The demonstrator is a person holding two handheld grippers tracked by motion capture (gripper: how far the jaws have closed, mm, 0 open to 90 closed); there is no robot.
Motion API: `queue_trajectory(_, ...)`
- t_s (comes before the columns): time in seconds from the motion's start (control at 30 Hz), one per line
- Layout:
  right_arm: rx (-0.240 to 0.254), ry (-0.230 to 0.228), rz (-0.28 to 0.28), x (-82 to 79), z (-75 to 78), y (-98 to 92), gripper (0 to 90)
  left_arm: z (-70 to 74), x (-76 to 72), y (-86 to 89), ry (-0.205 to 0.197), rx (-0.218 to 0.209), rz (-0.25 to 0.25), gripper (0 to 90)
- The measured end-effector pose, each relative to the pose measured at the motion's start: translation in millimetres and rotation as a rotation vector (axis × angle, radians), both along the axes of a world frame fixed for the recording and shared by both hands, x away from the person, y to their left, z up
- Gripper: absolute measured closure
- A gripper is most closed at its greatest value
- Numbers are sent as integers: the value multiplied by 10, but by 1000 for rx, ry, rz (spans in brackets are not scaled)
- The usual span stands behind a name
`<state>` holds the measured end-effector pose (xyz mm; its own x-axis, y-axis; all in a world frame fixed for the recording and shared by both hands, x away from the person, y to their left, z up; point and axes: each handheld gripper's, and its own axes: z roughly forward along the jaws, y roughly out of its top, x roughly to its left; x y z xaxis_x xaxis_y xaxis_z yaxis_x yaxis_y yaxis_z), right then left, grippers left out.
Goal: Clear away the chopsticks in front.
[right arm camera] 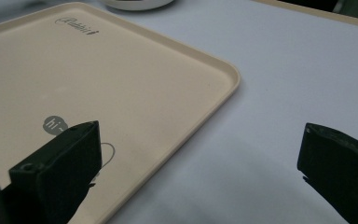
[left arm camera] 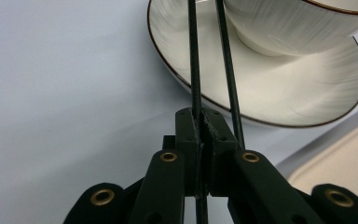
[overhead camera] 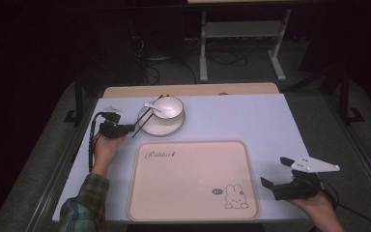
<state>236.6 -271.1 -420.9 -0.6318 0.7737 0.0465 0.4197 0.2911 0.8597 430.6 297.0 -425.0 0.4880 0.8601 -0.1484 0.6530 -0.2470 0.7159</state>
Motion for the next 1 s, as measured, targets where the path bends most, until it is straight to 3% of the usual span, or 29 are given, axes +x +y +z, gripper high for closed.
queue_trajectory(0.43,-1,-3,2,4,5,9,0,163,-276,241,-18,10,-22,853)
queue_trajectory(0.67,-4,-5,6,2,9,18,0,218,-544,418,-22,17,-30,853)
queue_trajectory(1.0,-6,-8,7,1,11,22,0,257,-892,489,-21,14,-58,853)
